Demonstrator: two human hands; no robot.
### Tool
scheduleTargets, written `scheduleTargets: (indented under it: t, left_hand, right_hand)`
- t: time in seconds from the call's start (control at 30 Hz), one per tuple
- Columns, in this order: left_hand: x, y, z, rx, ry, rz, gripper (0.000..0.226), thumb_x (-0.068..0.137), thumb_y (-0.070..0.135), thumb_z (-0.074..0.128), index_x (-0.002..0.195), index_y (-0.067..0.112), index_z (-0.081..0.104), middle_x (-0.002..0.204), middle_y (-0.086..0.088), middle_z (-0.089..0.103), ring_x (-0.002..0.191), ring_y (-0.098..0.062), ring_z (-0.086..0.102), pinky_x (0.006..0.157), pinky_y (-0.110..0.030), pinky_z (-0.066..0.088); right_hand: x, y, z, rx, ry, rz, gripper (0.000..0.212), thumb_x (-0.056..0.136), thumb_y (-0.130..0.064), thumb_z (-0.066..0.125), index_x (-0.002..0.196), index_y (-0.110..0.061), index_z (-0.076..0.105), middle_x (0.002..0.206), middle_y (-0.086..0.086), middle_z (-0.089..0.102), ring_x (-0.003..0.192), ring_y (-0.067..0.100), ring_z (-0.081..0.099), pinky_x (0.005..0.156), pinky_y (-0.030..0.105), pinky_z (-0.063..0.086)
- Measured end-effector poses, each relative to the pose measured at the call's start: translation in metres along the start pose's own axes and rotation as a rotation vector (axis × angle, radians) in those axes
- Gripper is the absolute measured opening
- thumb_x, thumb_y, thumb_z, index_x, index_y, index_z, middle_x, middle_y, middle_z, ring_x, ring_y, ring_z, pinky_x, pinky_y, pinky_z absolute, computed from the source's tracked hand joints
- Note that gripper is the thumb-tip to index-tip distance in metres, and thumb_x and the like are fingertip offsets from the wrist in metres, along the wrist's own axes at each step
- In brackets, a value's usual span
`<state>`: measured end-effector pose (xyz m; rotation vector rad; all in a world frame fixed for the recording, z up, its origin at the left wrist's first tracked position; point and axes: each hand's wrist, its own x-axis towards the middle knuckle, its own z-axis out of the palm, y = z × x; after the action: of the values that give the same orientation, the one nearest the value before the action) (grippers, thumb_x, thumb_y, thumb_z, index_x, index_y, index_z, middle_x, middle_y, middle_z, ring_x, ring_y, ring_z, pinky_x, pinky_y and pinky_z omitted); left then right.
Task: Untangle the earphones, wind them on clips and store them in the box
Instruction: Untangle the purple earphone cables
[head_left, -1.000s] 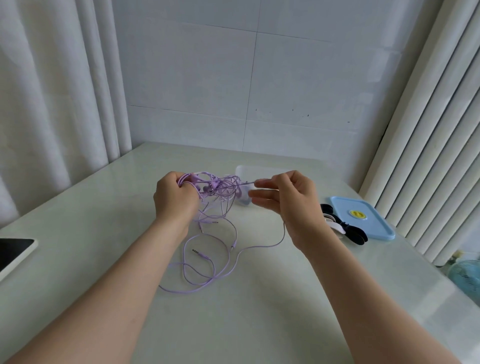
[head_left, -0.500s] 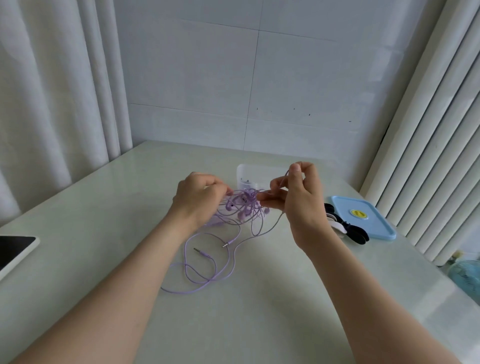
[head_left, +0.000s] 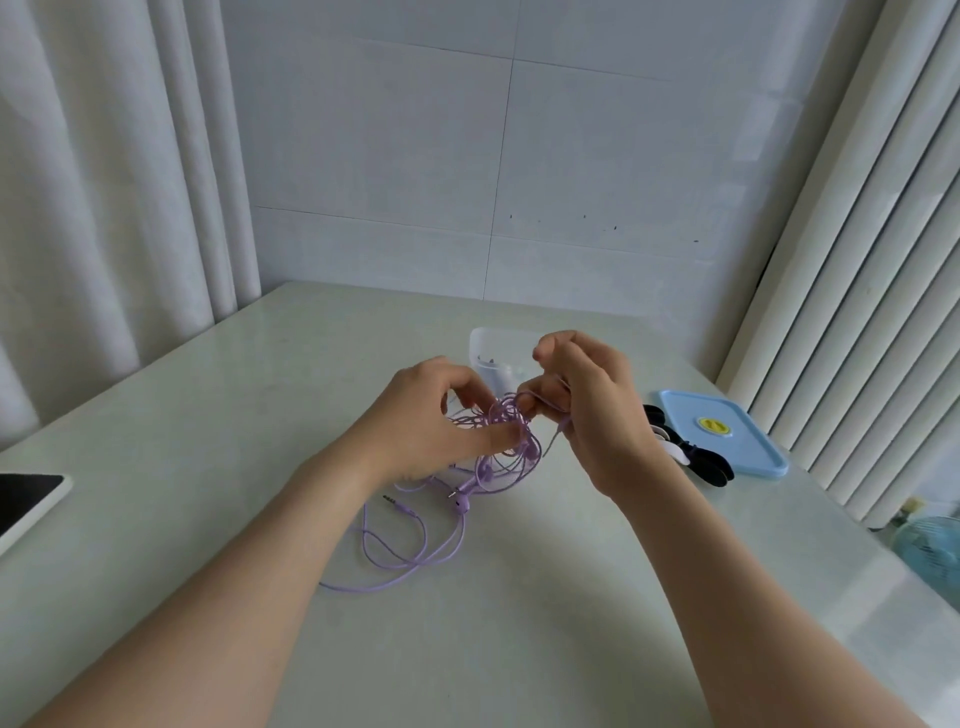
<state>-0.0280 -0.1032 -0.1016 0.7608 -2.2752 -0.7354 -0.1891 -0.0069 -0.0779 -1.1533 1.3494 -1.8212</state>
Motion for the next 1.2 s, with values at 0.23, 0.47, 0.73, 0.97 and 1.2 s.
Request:
scheduleTargets:
  t: [0.23, 0.47, 0.73, 0.97, 1.2]
  left_hand:
    - [0.004, -0.009, 0.004, 0.079, 0.133, 0.104, 0.04, 0.058, 0.054, 0.085, 0.073, 0.028, 0.059, 0.101, 0.012, 0.058, 0.098, -0.011, 0.058, 0.082, -0.03, 0.045]
    - [0.006, -0.023, 0.008, 0.212, 0.199, 0.123, 0.039, 0.062, 0.044, 0.083, 0.072, 0.027, 0.049, 0.071, 0.011, 0.06, 0.076, -0.012, 0.054, 0.067, -0.035, 0.042]
    - [0.004, -0.022, 0.005, 0.364, 0.305, 0.185, 0.045, 0.066, 0.063, 0.07, 0.083, 0.03, 0.045, 0.073, 0.014, 0.054, 0.078, -0.019, 0.049, 0.075, -0.038, 0.037]
    - [0.005, -0.023, 0.008, 0.484, 0.342, 0.179, 0.05, 0.07, 0.079, 0.071, 0.088, 0.033, 0.06, 0.082, 0.013, 0.05, 0.09, -0.022, 0.05, 0.082, -0.039, 0.038]
    - [0.007, -0.022, 0.008, 0.423, 0.357, 0.159, 0.061, 0.063, 0.084, 0.069, 0.09, 0.031, 0.057, 0.1, 0.011, 0.046, 0.095, -0.02, 0.046, 0.082, -0.038, 0.033]
  right_hand:
    - [0.0, 0.005, -0.003, -0.206, -0.031, 0.035, 0.026, 0.085, 0.013, 0.055, 0.092, -0.004, 0.074, 0.064, 0.009, 0.062, 0.063, 0.026, 0.061, 0.07, 0.036, 0.054]
    - [-0.006, 0.008, 0.0, -0.57, -0.1, 0.106, 0.016, 0.083, -0.003, 0.065, 0.081, -0.009, 0.08, 0.058, 0.005, 0.065, 0.053, 0.015, 0.061, 0.058, 0.028, 0.051]
    - [-0.004, 0.011, -0.002, -0.866, -0.063, -0.178, 0.021, 0.08, -0.036, 0.087, 0.071, -0.023, 0.074, 0.041, -0.01, 0.032, 0.041, 0.013, 0.03, 0.043, 0.018, 0.024]
    - [0.001, 0.016, -0.004, -0.97, -0.115, -0.18, 0.008, 0.093, -0.028, 0.077, 0.085, -0.026, 0.081, 0.038, -0.01, 0.037, 0.044, 0.013, 0.036, 0.048, 0.016, 0.031]
    - [0.0, 0.021, -0.002, -1.01, -0.017, -0.213, 0.015, 0.088, -0.024, 0.067, 0.074, -0.028, 0.07, 0.04, -0.011, 0.043, 0.046, 0.014, 0.042, 0.05, 0.026, 0.032]
